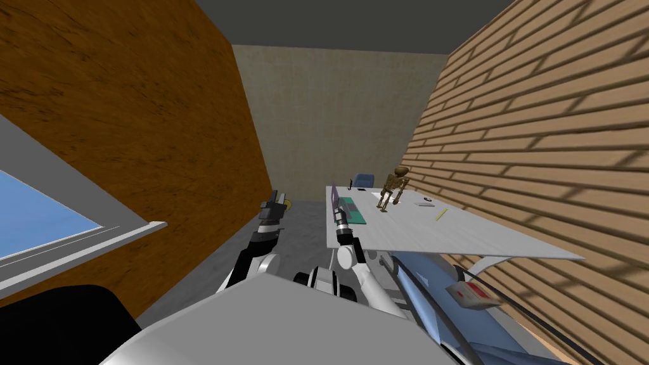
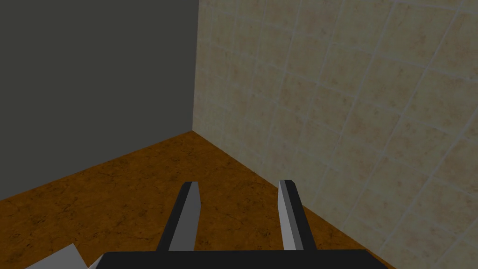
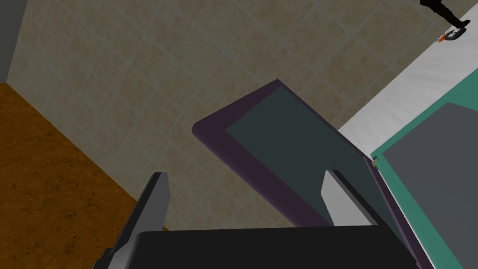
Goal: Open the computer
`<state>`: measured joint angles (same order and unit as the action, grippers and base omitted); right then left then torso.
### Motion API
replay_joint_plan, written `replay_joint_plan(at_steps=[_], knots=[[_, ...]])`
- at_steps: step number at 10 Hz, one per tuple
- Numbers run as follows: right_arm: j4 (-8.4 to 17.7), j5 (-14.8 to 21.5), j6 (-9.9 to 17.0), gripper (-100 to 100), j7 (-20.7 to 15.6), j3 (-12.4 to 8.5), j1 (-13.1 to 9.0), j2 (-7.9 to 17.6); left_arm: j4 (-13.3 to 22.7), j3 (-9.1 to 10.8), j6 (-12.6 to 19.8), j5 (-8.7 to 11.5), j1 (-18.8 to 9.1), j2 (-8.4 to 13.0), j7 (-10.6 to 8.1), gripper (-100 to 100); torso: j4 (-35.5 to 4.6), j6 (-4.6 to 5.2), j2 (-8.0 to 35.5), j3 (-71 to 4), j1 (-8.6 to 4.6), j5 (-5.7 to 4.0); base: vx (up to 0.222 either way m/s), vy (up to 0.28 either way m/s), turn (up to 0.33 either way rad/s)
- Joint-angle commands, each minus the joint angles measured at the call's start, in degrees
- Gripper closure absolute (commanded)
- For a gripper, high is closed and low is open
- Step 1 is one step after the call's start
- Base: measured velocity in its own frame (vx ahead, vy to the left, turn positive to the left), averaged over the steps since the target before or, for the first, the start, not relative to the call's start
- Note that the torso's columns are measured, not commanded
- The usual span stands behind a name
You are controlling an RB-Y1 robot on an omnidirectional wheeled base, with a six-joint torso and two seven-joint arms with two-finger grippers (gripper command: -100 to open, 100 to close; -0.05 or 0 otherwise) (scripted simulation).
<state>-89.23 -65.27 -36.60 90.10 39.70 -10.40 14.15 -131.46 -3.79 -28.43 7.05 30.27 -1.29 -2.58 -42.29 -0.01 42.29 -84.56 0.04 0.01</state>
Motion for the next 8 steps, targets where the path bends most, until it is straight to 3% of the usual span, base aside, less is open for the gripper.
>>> replay_joint_plan(at_steps=[1, 2, 3, 4, 5, 6, 7, 8], knots=[[1.2, -2.1, -0.2, -100, 3.3, 1.3, -0.9, 1.2, 0.0, 0.0, 0.0, 0.0, 0.0, 0.0, 0.0, 0, 0.0, 0.01, 0.0, 0.0, -0.05, -0.02, 0.0, -0.051, 0.082], [0.9, -1.5, -0.2, -100, 2.5, 1.0, -0.7, 1.0, 0.0, 0.0, 0.0, 0.0, 0.0, 0.0, 0.0, 0, 0.0, 0.01, 0.0, 0.0, -0.05, -0.02, -0.001, -0.024, 0.017], [-1.4, -0.7, 0.2, -100, 2.5, -1.8, 2.2, 0.0, 0.0, 0.0, 0.0, 0.0, 0.0, 0.0, 0.0, 0, 0.0, 0.02, 0.0, 0.0, 0.04, 0.0, -0.01, -0.016, 0.302], [-1.4, -0.7, 0.2, -100, 2.5, -3.5, 2.8, 0.0, 0.0, -0.01, 0.0, 0.0, 0.0, 0.0, 0.0, 0, 0.0, -0.03, 0.0, 0.0, 0.06, 0.01, -0.018, -0.022, 0.444], [-3.7, 0.2, 0.7, -100, 2.2, -5.2, 4.8, -1.1, 0.0, -0.01, 0.0, 0.0, 0.0, 0.0, 0.0, 0, 0.0, -0.02, 0.0, 0.0, 0.01, 0.0, -0.03, -0.029, 0.431], [-3.8, 0.2, 0.7, -100, 2.2, -7.0, 6.2, -1.1, 0.0, 0.0, 0.0, 0.0, 0.0, 0.0, 0.0, 0, -0.1, -0.07, 0.1, 0.0, 0.03, 0.0, -0.025, -0.014, 0.664], [-3.8, 0.2, 0.7, -100, 2.2, -8.2, 6.2, -1.1, 0.0, 0.0, 0.0, 0.0, 0.0, 0.0, 0.0, 0, 0.0, 0.24, 0.0, 0.0, -0.2, -0.03, -0.011, -0.001, -0.063], [-6.2, 1.0, 1.2, -100, 2.0, -10.4, 8.7, -2.2, 0.0, 0.0, 0.0, 0.0, 0.0, 0.0, 0.0, 0, 0.0, 0.14, -0.1, 0.0, -0.23, -0.06, -0.021, -0.011, 0.295]])
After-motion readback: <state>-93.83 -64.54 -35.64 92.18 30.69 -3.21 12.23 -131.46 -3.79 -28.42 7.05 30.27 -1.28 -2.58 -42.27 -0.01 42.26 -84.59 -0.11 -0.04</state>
